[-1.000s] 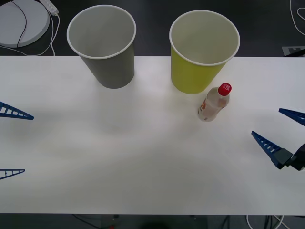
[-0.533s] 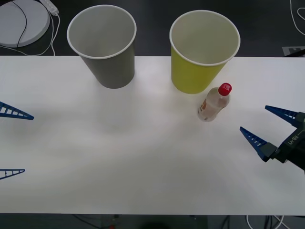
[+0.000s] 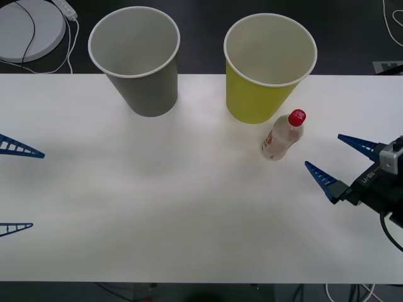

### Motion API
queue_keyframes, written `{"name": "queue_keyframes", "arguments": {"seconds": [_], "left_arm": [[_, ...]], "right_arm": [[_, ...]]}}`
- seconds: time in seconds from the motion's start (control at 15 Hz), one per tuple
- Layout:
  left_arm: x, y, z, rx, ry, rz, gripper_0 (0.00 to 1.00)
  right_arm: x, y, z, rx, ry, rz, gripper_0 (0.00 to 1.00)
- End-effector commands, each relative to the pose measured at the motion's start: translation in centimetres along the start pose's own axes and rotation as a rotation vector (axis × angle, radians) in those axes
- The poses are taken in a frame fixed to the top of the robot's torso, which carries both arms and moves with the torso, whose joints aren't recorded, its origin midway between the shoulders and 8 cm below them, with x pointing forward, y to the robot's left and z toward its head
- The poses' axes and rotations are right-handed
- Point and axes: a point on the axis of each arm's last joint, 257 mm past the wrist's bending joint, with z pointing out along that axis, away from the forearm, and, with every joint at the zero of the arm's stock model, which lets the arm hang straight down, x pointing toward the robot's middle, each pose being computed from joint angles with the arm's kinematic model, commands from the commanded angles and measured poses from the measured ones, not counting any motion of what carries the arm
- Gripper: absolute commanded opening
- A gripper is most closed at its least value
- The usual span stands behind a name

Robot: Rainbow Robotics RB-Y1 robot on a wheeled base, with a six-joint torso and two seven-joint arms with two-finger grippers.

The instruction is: Put the can into the green bin and the plastic bottle into the gray bin

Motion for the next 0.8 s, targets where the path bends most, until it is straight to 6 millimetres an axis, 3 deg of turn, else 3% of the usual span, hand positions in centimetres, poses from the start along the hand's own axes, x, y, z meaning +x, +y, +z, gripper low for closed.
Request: {"name": "queue_keyframes", "arguments": {"seconds": [0.07, 0.33, 0.8], "left_arm": [[0.0, 0.0, 0.0, 0.000, 0.000, 0.000, 1.00], [0.0, 0.0, 0.0, 0.000, 0.000, 0.000, 1.00], [0.0, 0.0, 0.0, 0.000, 0.000, 0.000, 1.00]], "right_arm": [[0.5, 0.2, 1.1, 0.002, -0.009, 0.012, 1.00], [1.3, 0.9, 2.9, -0.012, -0.013, 0.019, 1.00], [0.8, 2.0, 4.8, -0.027, -0.019, -0.022, 1.00]]}}
